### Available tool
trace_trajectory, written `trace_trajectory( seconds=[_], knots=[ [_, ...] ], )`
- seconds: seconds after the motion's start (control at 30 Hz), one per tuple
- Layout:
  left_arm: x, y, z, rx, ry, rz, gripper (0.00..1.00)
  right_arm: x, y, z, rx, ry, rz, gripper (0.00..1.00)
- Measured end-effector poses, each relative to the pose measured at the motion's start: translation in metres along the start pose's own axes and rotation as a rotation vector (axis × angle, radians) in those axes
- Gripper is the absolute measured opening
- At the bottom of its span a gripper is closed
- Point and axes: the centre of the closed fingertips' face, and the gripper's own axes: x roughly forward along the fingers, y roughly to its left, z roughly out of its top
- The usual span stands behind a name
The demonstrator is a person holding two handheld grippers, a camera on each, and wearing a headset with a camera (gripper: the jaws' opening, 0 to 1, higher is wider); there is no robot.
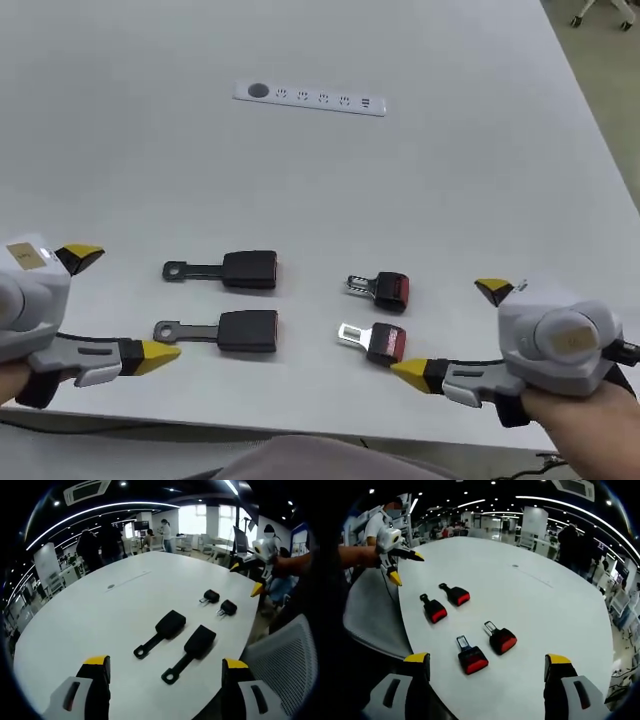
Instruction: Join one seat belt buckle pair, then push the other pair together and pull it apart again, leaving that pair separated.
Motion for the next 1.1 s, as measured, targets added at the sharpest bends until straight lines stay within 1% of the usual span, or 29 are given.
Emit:
trace_trajectory(
  seconds=[0.23, 0.33, 0.5, 0.63, 0.87, 0.97, 1.1],
  knots=[
    [0.000, -0.004, -0.005, 0.012, 0.019, -0.023, 0.92, 0.000, 0.002, -0.001, -0.007, 0.003, -0.003, 0.97],
    [0.000, -0.002, -0.007, 0.013, 0.021, -0.026, 0.93, -0.001, 0.002, -0.003, -0.010, 0.009, 0.000, 0.94],
    [0.001, -0.007, -0.006, 0.006, 0.016, -0.047, 0.89, -0.002, 0.005, -0.006, -0.017, 0.013, 0.005, 0.94],
    [0.003, -0.010, -0.007, 0.009, 0.017, -0.052, 0.89, -0.001, 0.005, -0.006, -0.025, 0.008, 0.004, 0.92],
    [0.000, -0.009, -0.008, 0.011, 0.017, -0.042, 0.89, -0.002, 0.002, -0.004, -0.031, -0.003, -0.005, 0.91],
    [-0.006, -0.006, -0.012, -0.004, 0.017, -0.034, 0.90, -0.004, 0.002, -0.004, -0.038, -0.005, -0.007, 0.92],
    [-0.009, -0.006, -0.012, -0.006, 0.019, -0.029, 0.90, -0.005, 0.002, -0.003, -0.044, -0.005, -0.008, 0.92]
  ],
)
